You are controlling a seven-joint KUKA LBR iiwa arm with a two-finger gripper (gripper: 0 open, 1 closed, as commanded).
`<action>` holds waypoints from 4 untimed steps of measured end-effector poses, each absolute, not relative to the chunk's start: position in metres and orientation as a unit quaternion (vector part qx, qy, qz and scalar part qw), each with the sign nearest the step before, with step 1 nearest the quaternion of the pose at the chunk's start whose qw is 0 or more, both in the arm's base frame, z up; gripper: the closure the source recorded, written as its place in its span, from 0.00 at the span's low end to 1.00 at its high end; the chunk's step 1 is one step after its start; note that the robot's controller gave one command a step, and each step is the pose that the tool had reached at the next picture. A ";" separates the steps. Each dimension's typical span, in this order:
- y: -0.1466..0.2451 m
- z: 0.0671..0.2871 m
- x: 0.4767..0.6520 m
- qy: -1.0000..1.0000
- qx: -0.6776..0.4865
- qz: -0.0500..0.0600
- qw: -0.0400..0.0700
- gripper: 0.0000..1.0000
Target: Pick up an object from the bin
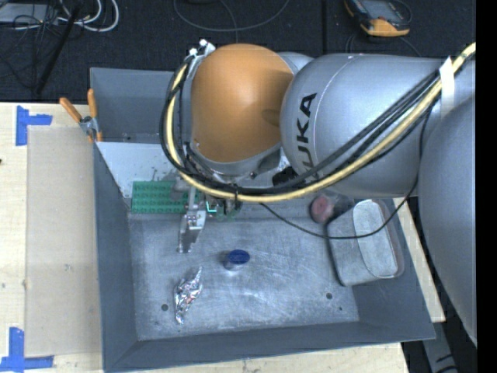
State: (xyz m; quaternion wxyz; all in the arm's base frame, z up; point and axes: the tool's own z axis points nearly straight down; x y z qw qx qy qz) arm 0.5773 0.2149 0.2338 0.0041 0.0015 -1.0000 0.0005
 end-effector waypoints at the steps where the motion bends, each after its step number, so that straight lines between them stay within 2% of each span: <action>1: 0.148 0.081 0.556 -0.988 0.153 0.000 0.004 0.00; 2: 0.128 0.073 0.537 -0.988 0.153 -0.003 -0.006 0.00; 3: 0.235 0.071 0.506 -0.974 0.225 -0.002 -0.001 0.00; 4: 0.231 0.071 0.506 -0.975 0.220 0.000 0.004 1.00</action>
Offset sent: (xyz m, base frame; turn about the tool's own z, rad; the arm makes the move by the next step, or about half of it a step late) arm -0.0189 -0.0656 -0.1483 -0.3047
